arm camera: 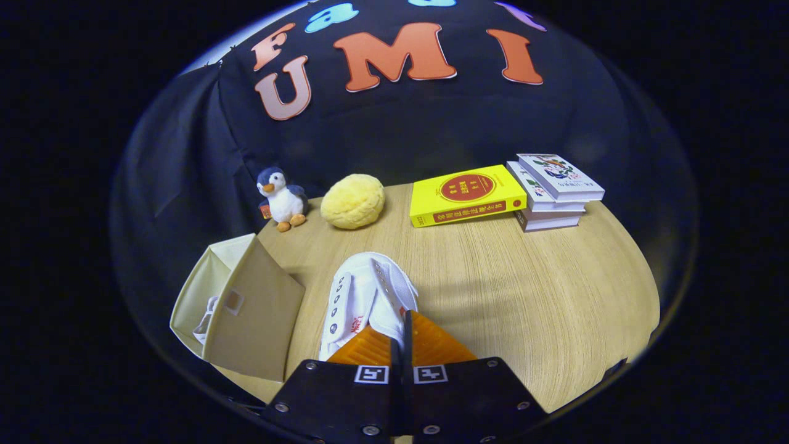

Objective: Open the storage box then place both shoes into the box .Put the left shoe in first, then the right shoe, with the right side of both shoes facing outward in a uniform manner.

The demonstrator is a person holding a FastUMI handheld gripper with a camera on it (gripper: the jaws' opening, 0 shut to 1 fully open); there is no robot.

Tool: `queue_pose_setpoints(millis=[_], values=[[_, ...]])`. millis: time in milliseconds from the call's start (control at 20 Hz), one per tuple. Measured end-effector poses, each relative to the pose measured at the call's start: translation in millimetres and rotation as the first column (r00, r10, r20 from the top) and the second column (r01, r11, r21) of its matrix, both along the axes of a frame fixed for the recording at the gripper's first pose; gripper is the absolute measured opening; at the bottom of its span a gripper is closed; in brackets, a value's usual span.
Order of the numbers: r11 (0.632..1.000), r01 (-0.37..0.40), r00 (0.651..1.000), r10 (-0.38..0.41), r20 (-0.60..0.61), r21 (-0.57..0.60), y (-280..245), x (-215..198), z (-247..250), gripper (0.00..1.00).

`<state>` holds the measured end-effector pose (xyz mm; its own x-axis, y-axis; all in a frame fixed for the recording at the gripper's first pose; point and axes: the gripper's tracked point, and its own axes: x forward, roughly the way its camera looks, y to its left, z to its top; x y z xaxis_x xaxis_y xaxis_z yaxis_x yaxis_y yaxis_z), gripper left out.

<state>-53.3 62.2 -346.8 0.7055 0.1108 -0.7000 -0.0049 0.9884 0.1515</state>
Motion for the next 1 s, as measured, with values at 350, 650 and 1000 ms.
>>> queue_pose_setpoints(millis=[350,650,1000], values=[[0.995,-0.053,0.997,0.048,0.068,0.08,80.3,10.0,56.4,0.0],[0.99,-0.077,0.996,0.073,0.042,0.12,157.2,9.8,69.0,0.0],[0.993,-0.056,0.997,0.06,-0.041,0.105,230.8,9.1,41.8,0.0]])
